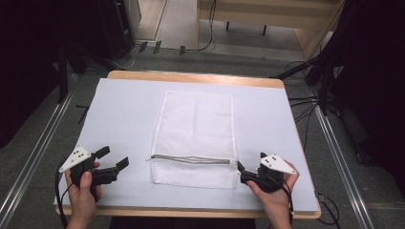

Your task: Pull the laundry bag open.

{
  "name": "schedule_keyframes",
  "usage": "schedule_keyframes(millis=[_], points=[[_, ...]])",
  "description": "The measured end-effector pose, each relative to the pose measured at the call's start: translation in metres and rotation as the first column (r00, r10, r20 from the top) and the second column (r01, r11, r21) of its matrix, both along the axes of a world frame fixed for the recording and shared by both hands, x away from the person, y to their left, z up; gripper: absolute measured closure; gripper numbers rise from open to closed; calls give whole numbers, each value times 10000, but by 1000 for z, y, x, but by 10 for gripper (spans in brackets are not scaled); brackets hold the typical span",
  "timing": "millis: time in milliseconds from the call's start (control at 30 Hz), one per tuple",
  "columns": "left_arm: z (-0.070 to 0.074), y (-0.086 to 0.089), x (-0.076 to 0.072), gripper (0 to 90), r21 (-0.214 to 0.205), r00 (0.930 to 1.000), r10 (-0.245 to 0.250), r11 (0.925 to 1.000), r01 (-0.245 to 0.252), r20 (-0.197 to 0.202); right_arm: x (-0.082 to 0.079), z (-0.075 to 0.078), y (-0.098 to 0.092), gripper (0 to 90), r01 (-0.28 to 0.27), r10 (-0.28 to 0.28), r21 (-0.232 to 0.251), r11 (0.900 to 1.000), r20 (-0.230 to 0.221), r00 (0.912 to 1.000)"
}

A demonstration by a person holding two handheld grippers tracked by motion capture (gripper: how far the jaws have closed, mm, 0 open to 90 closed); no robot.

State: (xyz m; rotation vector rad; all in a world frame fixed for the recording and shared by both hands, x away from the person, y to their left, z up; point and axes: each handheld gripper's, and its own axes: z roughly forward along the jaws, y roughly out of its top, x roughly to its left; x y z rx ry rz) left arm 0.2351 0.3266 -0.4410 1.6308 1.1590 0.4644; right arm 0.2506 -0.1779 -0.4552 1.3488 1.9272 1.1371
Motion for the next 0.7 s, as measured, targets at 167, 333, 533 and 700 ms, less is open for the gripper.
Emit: schedule_keyframes(millis=[167, 333, 533, 700], points=[[-1, 9, -1, 4, -37, 9997, -241, 9997, 241, 36, -1, 4, -24, 96, 154, -164, 488, 9987, 215, 9996], [-1, 16, 1, 0, 36, 9992, -380, 9993, 380, 118, -4, 6, -47, 72, 393, -415, 746, 9964, 274, 9988], [1, 28, 5, 0, 124, 9978, -572, 9983, 568, 326, -7, 3, -71, 49, 582, -610, 919, 9941, 285, 9977], [1, 44, 5, 0, -94, 9975, -551, 9984, 556, 446, -11, 3, -90, 37, 680, -721, 1106, 9915, 342, 9968]])
